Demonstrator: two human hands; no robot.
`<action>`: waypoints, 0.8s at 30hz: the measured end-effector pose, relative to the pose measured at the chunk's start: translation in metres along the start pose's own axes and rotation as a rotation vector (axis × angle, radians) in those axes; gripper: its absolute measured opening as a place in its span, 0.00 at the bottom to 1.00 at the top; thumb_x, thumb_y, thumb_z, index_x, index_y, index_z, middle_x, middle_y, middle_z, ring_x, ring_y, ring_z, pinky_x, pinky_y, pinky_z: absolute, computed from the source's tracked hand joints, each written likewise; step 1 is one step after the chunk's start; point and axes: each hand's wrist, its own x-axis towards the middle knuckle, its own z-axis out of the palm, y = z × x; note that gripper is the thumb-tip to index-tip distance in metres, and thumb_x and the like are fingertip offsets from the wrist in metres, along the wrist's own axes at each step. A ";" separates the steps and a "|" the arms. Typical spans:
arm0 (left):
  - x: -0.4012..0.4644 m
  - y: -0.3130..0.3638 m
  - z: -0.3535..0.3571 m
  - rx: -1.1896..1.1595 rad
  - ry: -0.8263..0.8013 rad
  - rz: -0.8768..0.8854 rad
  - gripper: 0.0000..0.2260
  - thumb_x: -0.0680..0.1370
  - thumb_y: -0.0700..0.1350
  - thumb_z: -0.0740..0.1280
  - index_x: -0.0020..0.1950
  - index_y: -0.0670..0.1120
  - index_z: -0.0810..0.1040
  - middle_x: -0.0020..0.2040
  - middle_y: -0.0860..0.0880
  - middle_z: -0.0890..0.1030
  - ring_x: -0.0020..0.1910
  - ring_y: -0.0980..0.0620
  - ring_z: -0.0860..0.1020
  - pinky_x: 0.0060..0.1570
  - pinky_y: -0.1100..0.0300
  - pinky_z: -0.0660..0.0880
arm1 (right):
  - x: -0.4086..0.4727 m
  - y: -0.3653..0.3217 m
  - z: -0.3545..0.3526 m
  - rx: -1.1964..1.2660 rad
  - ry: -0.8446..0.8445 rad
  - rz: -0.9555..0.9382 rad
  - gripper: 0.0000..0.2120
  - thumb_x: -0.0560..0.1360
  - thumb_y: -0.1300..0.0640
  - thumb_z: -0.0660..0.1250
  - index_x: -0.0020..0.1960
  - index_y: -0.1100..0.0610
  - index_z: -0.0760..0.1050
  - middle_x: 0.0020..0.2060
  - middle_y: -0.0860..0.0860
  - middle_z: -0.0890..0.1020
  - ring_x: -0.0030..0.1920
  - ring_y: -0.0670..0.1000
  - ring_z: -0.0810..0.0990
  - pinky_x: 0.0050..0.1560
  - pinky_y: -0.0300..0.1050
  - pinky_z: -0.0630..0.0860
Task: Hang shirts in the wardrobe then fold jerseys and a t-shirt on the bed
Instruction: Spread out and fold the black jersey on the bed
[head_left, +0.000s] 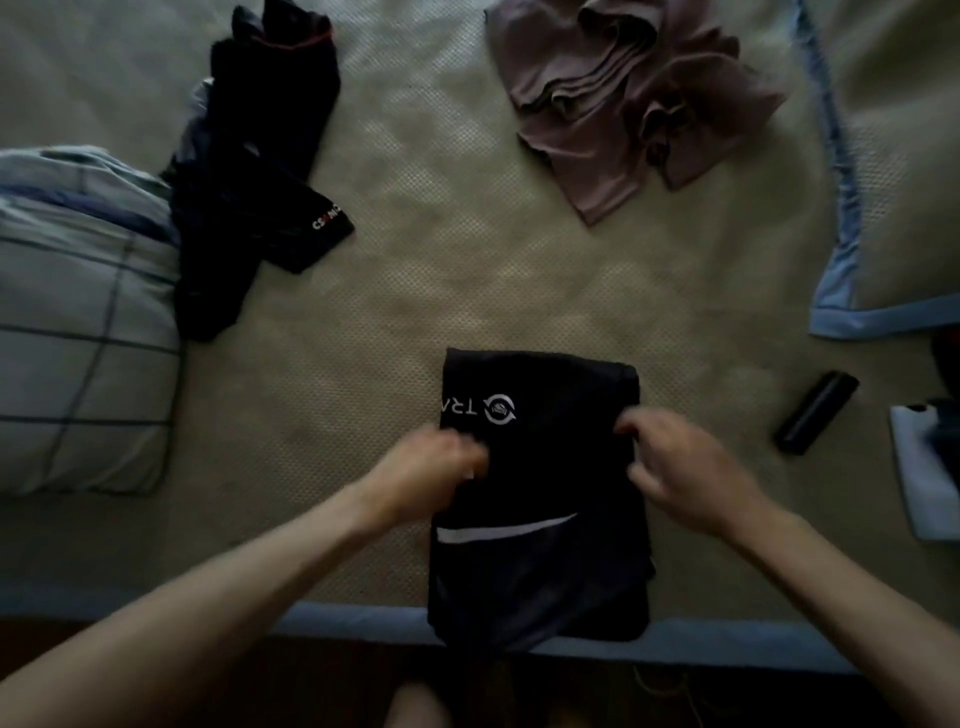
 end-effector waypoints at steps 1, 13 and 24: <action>0.017 -0.008 -0.007 0.020 0.124 -0.100 0.15 0.76 0.44 0.66 0.63 0.51 0.75 0.61 0.50 0.78 0.59 0.47 0.78 0.58 0.51 0.75 | 0.016 0.004 -0.003 -0.012 0.056 0.042 0.24 0.70 0.54 0.69 0.65 0.57 0.73 0.60 0.55 0.79 0.62 0.56 0.78 0.63 0.53 0.75; 0.095 -0.044 -0.068 -0.218 0.089 -0.392 0.15 0.76 0.50 0.72 0.59 0.47 0.77 0.58 0.46 0.79 0.57 0.44 0.78 0.52 0.50 0.76 | 0.096 0.000 -0.005 -0.201 -0.123 0.255 0.42 0.65 0.39 0.77 0.69 0.58 0.64 0.63 0.57 0.71 0.63 0.60 0.74 0.61 0.57 0.75; 0.042 -0.041 -0.005 -0.734 0.195 -0.848 0.11 0.75 0.50 0.75 0.42 0.43 0.82 0.42 0.43 0.86 0.38 0.48 0.83 0.40 0.52 0.82 | 0.046 0.020 0.045 0.591 0.164 0.716 0.19 0.68 0.47 0.78 0.53 0.49 0.74 0.45 0.46 0.83 0.48 0.49 0.84 0.54 0.52 0.81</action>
